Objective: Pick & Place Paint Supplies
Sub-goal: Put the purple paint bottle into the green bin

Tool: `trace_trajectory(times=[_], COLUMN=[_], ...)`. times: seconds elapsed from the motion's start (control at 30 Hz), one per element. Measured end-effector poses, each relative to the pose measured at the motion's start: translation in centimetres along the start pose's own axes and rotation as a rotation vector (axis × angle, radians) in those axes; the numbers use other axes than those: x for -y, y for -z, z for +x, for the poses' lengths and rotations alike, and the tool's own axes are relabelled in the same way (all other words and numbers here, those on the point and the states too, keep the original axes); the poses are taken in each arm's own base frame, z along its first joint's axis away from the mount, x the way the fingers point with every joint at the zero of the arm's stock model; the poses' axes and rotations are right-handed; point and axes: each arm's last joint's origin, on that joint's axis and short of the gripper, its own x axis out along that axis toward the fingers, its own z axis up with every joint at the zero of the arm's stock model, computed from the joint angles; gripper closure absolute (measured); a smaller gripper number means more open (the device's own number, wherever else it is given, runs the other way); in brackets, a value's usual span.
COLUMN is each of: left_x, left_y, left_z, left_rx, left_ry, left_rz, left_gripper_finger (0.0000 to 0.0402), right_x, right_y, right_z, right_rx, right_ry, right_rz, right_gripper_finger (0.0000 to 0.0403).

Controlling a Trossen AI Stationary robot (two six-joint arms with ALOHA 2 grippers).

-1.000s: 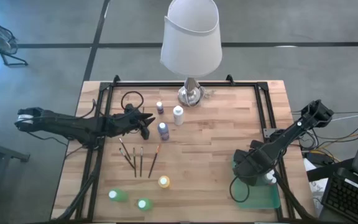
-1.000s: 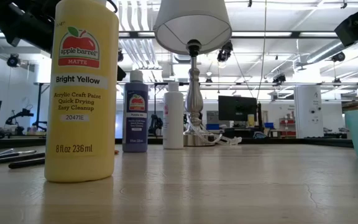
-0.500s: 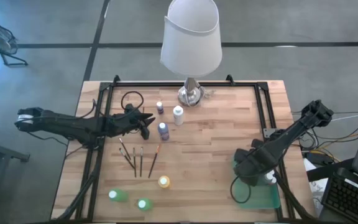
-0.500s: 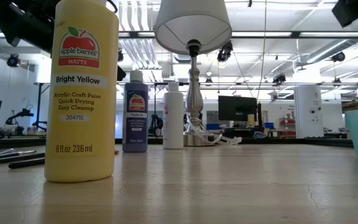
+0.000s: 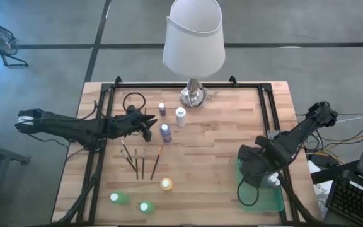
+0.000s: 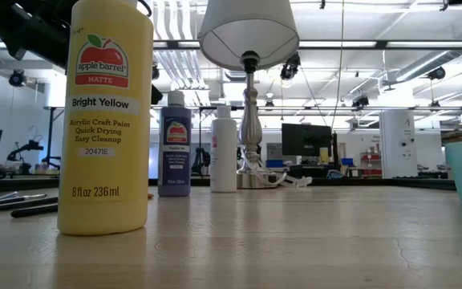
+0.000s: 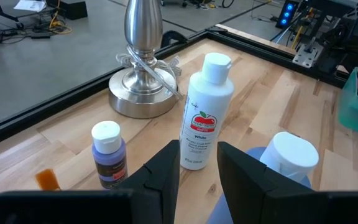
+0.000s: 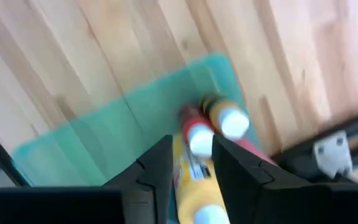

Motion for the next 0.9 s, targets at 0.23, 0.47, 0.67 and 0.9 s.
trace_trajectory(times=[0.23, 0.47, 0.67, 0.9], left_x=[0.0, 0.0, 0.0, 0.0], left_y=[0.0, 0.0, 0.0, 0.0], left_z=[0.0, 0.0, 0.0, 0.0], left_rx=[0.0, 0.0, 0.0, 0.0], left_ry=[0.0, 0.0, 0.0, 0.0], left_rz=[0.001, 0.001, 0.001, 0.001], left_gripper_finger=[0.0289, 0.0289, 0.0289, 0.0289], right_x=[0.0, 0.4, 0.6, 1.0], right_y=[-1.2, -2.3, -3.1, -3.9], right_z=[-3.3, -6.3, -8.1, -7.5], right_rx=[0.265, 0.605, 0.828, 0.855], right_ry=[0.013, 0.148, 0.277, 0.359], right_rz=[-0.122, -0.235, -0.235, -0.202], right_gripper_finger=[0.0335, 0.0361, 0.0371, 0.0364])
